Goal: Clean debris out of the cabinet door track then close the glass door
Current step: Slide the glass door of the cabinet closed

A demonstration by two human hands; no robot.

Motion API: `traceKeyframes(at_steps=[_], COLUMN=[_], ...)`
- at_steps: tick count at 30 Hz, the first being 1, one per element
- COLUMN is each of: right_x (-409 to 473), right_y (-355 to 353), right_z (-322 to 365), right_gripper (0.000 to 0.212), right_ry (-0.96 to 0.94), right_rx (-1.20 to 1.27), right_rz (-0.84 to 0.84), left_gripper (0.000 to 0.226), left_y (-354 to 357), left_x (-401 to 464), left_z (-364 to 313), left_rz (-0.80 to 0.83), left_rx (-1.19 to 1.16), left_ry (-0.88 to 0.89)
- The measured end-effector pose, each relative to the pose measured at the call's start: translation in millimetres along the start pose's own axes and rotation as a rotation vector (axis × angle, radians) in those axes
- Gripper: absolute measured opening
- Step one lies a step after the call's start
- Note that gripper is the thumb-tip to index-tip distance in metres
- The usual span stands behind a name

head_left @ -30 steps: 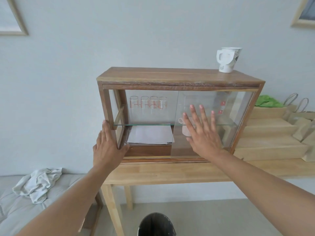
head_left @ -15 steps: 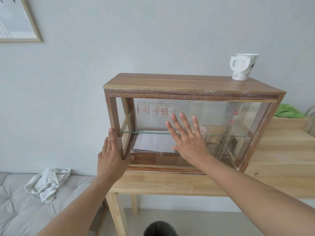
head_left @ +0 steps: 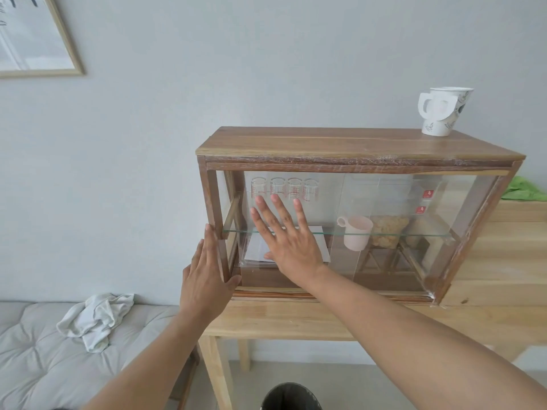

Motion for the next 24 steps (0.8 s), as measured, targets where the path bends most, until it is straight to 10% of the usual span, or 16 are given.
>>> traceKeyframes(at_steps=[24], right_x=[23.7], right_y=[-17.3], right_z=[30.4], right_gripper=[0.108], right_ry=[-0.057], right_rx=[-0.012], right_rz=[0.090], left_gripper=[0.135], left_y=[-8.9], left_x=[-3.9], left_z=[0.2], left_rz=[0.043], left_rx=[0.074], left_ry=[0.067])
Point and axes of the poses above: each hand's wrist, its own x-axis towards the middle knuckle, its own y-axis out of the palm, z = x × y, the point moved 8 cm from there along x, towards the middle knuckle, and after that the axes turned 8 degrees about -z, right-handed, at the moved point
